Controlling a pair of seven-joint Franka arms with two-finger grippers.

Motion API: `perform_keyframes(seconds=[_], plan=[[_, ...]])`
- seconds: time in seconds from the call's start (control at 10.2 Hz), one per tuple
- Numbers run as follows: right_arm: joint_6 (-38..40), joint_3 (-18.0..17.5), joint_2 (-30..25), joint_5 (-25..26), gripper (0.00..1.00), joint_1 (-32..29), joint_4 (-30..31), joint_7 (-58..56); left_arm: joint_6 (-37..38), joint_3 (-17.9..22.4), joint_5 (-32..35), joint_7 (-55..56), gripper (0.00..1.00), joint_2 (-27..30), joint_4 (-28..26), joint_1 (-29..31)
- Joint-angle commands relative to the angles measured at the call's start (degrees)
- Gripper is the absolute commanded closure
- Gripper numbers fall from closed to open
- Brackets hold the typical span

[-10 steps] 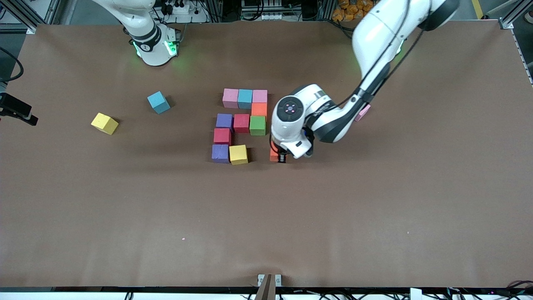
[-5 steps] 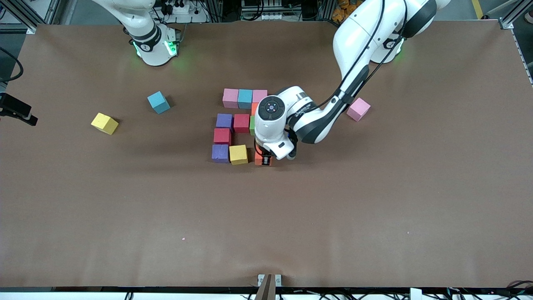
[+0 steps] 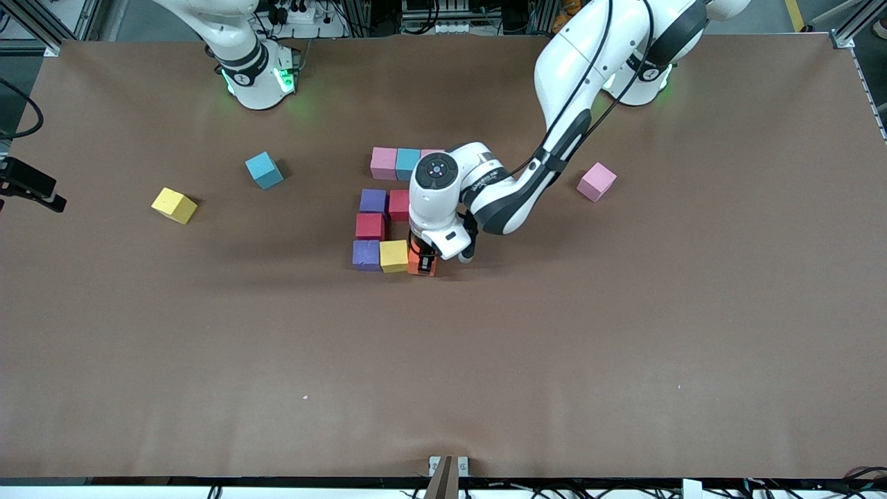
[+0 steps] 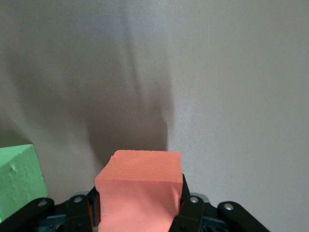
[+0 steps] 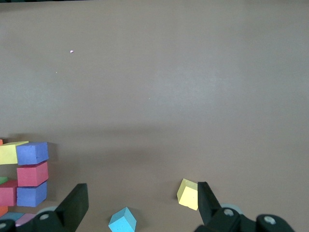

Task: Form number 2 with 11 blocks
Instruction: 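Place orange beside yellow with the left gripper and release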

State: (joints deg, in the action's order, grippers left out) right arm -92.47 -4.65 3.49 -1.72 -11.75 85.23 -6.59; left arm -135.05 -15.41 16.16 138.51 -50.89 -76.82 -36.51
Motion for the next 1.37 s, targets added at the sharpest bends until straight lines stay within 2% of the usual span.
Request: perform_keyframes(seconds=[0.0, 0.39, 0.88, 0.98, 1.08, 1.18, 1.28], plan=[[0.10, -0.27, -0.15, 2.06, 0.00, 1.89, -0.59, -0.61, -0.47, 1.78, -1.04, 0.00, 0.85, -0.87, 1.49, -1.45], [0.19, -0.18, 0.03, 2.25, 0.00, 1.90, -0.59, -0.52, 3.64, 1.79, -3.59, 0.09, 0.85, -1.40, 0.62, -1.63], [0.10, -0.18, 0.03, 2.16, 0.00, 1.90, -0.59, -0.52, 3.83, 1.70, -4.03, 0.09, 0.83, -1.31, 0.53, -2.07], [0.10, -0.18, 0.03, 2.16, 0.00, 1.82, -0.59, -0.52, 3.83, 1.70, -4.03, 0.00, 0.69, -1.31, 0.53, -1.98], [0.10, -0.18, 0.12, 2.25, 0.00, 1.82, -0.59, -0.52, 3.83, 1.70, -4.29, 0.00, 0.51, -1.31, 0.53, -1.98], [0.10, -0.18, 0.12, 2.16, 0.00, 1.82, -0.59, -0.52, 3.83, 1.70, -5.25, 0.09, 0.10, -1.31, 0.53, -1.89], [0.10, -0.18, 0.12, 2.25, 0.00, 1.82, -0.59, -0.52, 3.83, 1.70, -5.44, 0.09, 0.00, -1.23, 0.53, -1.89]])
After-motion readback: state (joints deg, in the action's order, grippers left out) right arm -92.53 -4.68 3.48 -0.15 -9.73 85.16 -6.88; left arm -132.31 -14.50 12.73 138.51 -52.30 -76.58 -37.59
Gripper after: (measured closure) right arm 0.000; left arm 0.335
